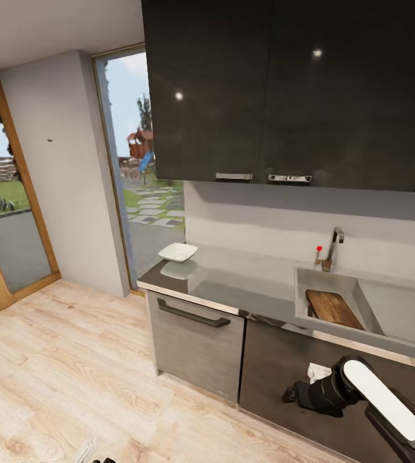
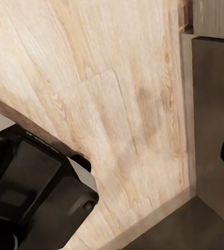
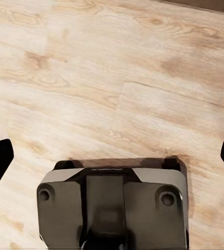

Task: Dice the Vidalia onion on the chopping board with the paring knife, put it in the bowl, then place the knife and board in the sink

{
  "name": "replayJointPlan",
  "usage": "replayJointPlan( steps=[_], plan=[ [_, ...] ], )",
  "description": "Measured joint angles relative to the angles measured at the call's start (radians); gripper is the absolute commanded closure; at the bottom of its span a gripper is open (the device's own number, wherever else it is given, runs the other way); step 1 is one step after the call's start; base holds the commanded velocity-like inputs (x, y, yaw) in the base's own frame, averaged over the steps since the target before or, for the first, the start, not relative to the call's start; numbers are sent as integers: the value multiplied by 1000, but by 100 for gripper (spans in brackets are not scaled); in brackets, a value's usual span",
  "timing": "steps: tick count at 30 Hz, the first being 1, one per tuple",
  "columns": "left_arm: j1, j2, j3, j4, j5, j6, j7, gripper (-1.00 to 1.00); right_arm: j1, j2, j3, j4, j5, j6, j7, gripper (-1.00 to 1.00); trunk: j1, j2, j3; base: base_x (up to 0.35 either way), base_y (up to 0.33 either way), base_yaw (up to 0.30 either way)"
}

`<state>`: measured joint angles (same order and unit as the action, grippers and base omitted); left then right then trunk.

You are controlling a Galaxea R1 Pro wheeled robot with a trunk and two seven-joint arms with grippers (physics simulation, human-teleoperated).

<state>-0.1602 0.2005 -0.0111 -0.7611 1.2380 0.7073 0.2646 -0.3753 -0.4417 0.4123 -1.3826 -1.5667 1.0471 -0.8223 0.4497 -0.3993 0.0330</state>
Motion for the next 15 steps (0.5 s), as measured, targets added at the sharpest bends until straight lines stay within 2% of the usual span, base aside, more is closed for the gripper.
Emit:
replayJointPlan(
  steps=[2,4,5,6,7,8,9,10,11,12,13,14,15],
  plan=[
    [0,1,0,35,-2,-45,5,-100,19,25,3,83,5,0,-2,-100,0,0,0,0,0,0],
    [7,7,-1,68,-3,-63,9,-100,32,54,10,181,25,0,-3,-100,0,0,0,0,0,-9],
    [18,12,-1,97,-8,-69,11,-100,38,75,25,248,61,0,-3,-100,0,0,0,0,0,-64],
    [27,19,0,128,-19,-73,12,-100,45,94,43,318,113,0,-2,-100,0,0,0,0,0,-138],
    [39,35,1,216,-99,-87,6,-100,54,139,71,472,241,-4,16,-100,0,0,-1,0,0,-54],
    [44,35,2,323,-139,-92,5,-100,59,162,107,685,332,-97,60,-100,0,0,-2,0,0,-4],
    [44,-23,3,438,-157,-121,15,-100,83,176,158,873,429,-237,85,-100,0,0,-1,0,0,-3],
    [47,-68,2,611,-152,-127,15,-100,88,177,160,1049,439,-254,86,-100,0,0,-2,0,0,0],
    [46,-90,2,651,-156,-156,16,-100,115,204,161,1118,432,-349,87,-100,0,0,-2,0,0,0],
    [45,-99,2,660,-157,-184,17,-100,144,257,161,1145,431,-430,87,-100,0,0,-2,0,0,0],
    [45,-101,2,663,-158,-198,17,-100,154,296,162,1151,429,-471,87,-100,0,0,-1,0,0,0],
    [45,-102,2,664,-157,-206,17,-100,160,315,163,1154,431,-488,87,-100,0,0,-1,0,0,0],
    [45,-103,2,665,-157,-218,16,-100,169,349,162,1157,431,-520,87,-100,0,0,-1,0,0,0]
  ],
)
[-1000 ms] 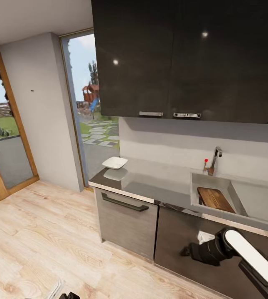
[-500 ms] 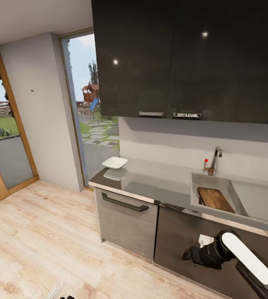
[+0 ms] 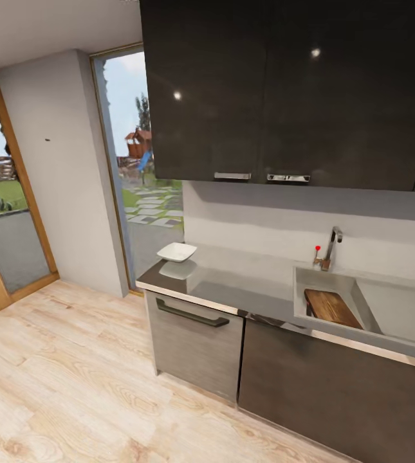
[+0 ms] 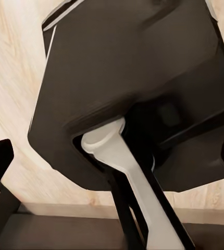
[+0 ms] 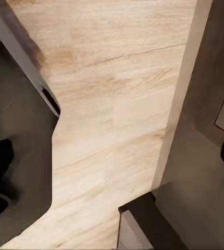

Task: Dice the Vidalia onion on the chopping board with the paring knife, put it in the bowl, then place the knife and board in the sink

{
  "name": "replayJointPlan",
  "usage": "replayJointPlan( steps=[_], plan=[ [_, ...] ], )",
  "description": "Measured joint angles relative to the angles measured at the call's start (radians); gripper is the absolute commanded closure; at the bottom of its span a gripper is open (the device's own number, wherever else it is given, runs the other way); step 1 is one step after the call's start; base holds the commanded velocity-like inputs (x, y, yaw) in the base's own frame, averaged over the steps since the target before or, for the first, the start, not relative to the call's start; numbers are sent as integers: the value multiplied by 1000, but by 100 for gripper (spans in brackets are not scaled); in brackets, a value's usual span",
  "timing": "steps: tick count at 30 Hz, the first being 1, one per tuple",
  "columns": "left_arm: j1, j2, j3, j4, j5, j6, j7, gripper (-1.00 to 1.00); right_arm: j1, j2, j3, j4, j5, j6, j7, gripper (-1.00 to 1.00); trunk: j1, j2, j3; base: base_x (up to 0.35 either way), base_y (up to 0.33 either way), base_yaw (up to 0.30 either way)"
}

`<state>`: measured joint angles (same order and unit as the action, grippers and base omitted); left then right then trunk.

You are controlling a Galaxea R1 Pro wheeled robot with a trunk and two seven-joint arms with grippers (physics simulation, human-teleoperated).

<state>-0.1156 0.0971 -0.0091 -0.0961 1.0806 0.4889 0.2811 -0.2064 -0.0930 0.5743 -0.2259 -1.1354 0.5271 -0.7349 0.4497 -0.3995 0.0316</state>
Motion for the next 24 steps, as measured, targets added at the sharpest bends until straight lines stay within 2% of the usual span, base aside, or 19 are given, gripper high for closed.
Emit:
replayJointPlan(
  steps=[1,4,13,15,18,24],
  plan=[
    [0,-1,0,1,0,-9,0,-100,6,30,0,2,-1,-27,0,-100,0,0,0,0,0,0],
    [0,-1,0,2,1,-18,-1,-100,13,70,1,5,0,-69,0,-100,0,0,0,0,0,0],
    [0,-1,1,2,1,-25,-1,-100,14,75,0,5,4,-89,0,-100,0,0,0,0,0,0],
    [0,-2,1,2,1,-26,-2,-100,-4,75,-1,-2,6,-83,0,-100,0,0,0,0,0,0],
    [0,-1,1,2,1,-26,-2,-100,-68,81,-7,-8,-4,-79,0,-100,0,0,0,0,0,0],
    [0,-1,1,2,1,-25,-2,-100,-85,86,-7,-13,-16,-80,2,-100,0,0,0,0,0,0]
  ],
)
